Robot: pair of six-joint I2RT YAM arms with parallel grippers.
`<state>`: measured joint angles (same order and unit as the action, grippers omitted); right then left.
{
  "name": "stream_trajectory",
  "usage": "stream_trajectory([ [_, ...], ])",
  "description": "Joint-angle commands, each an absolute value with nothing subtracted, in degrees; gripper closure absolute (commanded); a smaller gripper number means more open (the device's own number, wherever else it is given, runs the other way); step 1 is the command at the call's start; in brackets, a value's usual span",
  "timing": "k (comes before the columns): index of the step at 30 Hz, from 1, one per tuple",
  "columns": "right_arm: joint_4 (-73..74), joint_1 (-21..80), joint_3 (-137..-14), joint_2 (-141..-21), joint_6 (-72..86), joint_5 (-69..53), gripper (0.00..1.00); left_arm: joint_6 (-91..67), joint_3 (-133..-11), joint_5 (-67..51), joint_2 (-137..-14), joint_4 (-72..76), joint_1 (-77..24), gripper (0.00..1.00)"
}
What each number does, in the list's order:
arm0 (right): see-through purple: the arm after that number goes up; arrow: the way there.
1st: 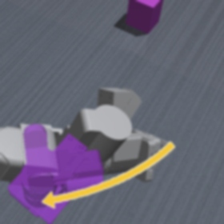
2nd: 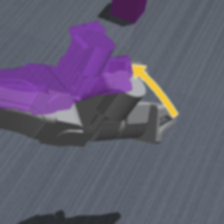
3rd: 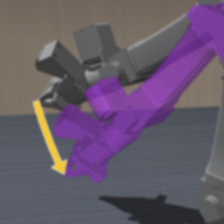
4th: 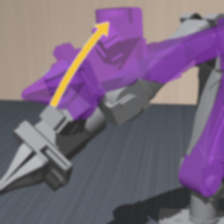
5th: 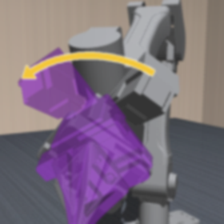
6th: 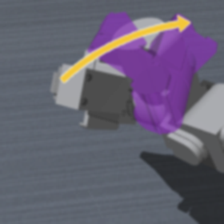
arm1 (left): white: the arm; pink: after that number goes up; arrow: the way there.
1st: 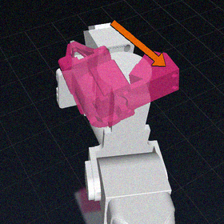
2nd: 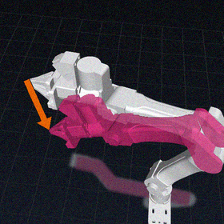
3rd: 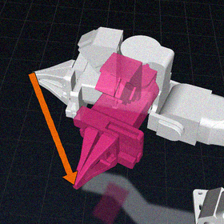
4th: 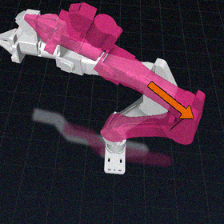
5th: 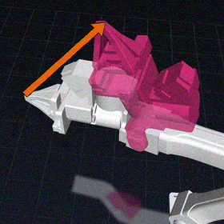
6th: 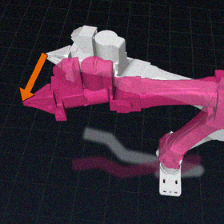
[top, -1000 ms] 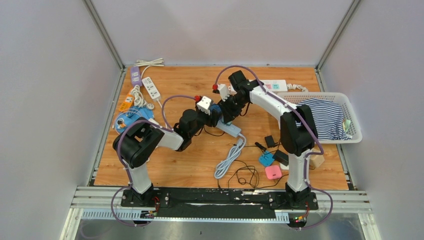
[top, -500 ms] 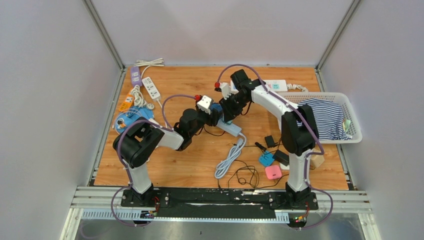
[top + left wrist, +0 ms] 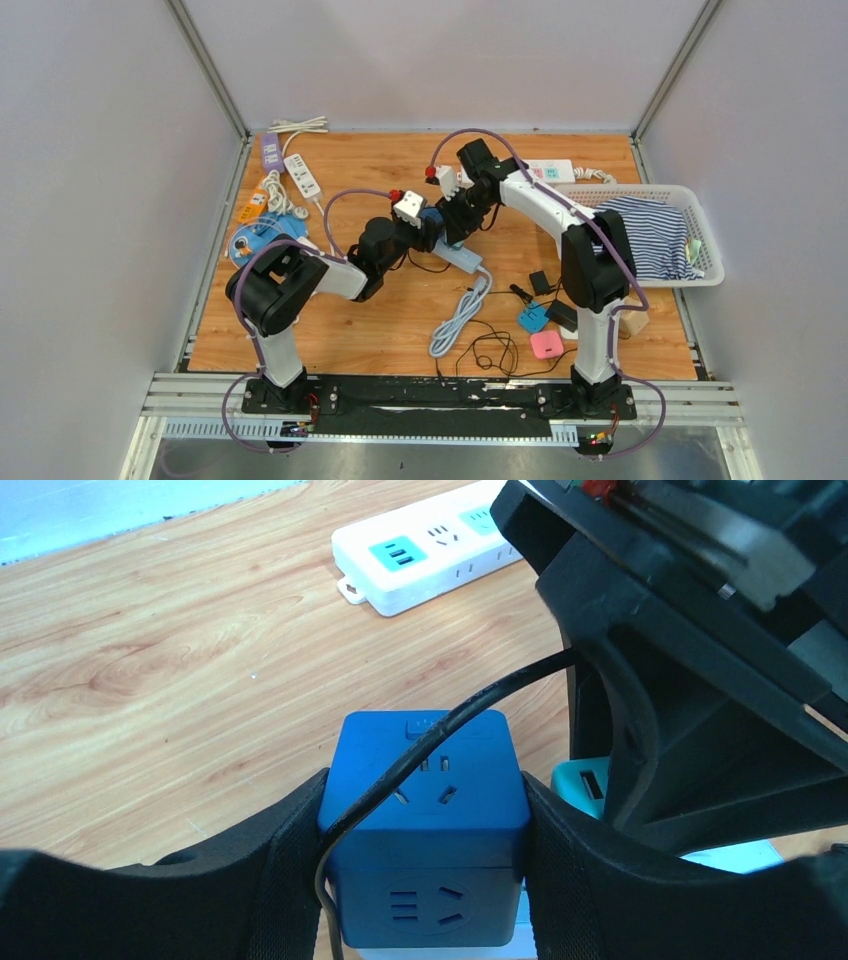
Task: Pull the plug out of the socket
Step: Remove the plug from the socket.
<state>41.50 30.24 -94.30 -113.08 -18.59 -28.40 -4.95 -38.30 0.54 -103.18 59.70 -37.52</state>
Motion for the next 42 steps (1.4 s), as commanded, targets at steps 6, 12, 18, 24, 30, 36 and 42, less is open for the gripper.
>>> stream_trajectory([
  [6, 35.12, 30.47, -99.55, -108.89, -17.05, -31.78, 1.00, -4.13, -37.64, -4.83, -105.47, 52.73, -39.55, 1.00],
  [12, 32.44, 27.14, -98.09, -108.95, -14.93, -57.17, 1.00, -4.13, -37.79, -4.98, -105.56, 52.73, -39.59, 1.00],
  [18, 34.67, 28.99, -98.97, -108.43, -17.11, -44.26, 1.00, -4.04, -37.62, -4.83, -105.40, 52.73, -39.58, 1.00],
  [24, 37.87, 29.05, -99.63, -108.54, -22.52, -41.16, 1.00, -4.13, -37.62, -4.81, -105.38, 52.73, -39.56, 1.00],
  [30, 40.43, 29.09, -98.93, -109.03, -27.88, -35.20, 1.00, -5.13, -37.53, -4.31, -105.08, 52.82, -39.32, 0.96],
  [36, 40.25, 29.09, -98.88, -109.43, -27.94, -34.41, 1.00, -7.53, -37.22, -4.44, -104.53, 52.74, -38.67, 0.42],
  [42, 40.24, 29.33, -98.84, -110.15, -28.19, -34.54, 1.00, -8.24, -37.48, -6.06, -103.42, 51.16, -38.76, 0.23],
])
